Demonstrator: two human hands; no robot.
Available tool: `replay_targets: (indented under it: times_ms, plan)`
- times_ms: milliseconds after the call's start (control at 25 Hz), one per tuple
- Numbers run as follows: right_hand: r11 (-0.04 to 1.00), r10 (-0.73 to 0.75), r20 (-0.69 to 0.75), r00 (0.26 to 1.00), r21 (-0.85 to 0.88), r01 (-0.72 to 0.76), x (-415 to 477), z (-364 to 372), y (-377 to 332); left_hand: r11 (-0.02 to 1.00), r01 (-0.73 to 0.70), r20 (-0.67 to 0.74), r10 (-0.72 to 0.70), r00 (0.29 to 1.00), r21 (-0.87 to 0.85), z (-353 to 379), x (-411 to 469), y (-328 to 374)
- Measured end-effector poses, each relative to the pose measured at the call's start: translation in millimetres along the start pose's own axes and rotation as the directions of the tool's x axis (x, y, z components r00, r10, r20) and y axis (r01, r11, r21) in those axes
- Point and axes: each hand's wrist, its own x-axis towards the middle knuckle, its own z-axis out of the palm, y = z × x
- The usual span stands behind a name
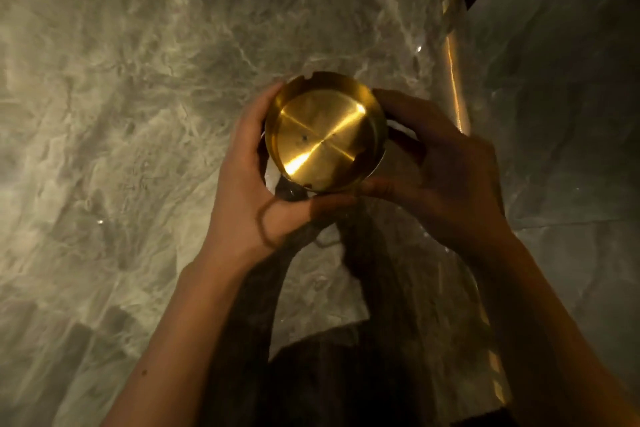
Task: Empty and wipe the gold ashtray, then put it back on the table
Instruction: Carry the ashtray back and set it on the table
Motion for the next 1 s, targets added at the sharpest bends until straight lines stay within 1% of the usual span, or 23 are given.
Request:
replay_targets:
  times_ms: [120,320,400,480,600,760,880,1000]
  plan:
    - [1.000,0.002,0.041,0.999,0.025,-0.003,-6,15,-5,0.996,-0.027,0.001,0.027,1.000,0.082,-16,-18,3]
    - [0.997,-0.019,0.122,0.992,0.079,0.009,-16,22,-32,0.981,0.001,-0.009,0.000,1.000,0.194,-43,-43,35]
    - [0.993,-0.041,0.138,0.990,0.115,0.025,-20,23,-47,0.977,-0.008,-0.029,0.015,0.999,0.212,-53,-53,51]
    - [0.994,-0.049,0.162,0.986,0.108,0.032,-21,25,-63,0.975,-0.014,-0.054,0.027,0.998,0.222,-60,-62,61]
    - [0.992,-0.106,0.244,0.964,0.097,0.084,-13,39,-86,0.977,0.004,-0.133,0.025,0.991,0.215,-78,-76,70]
    - [0.988,-0.124,0.266,0.956,0.126,0.093,0,101,-113,0.983,0.020,-0.209,0.019,0.978,0.181,-140,-95,61]
    - [0.990,-0.128,0.276,0.952,0.097,0.105,10,175,-132,0.991,0.017,-0.247,0.017,0.969,0.135,-212,-110,36]
    - [0.992,-0.121,0.234,0.965,0.047,0.113,15,258,-159,0.996,0.004,-0.246,0.019,0.969,0.093,-295,-126,11]
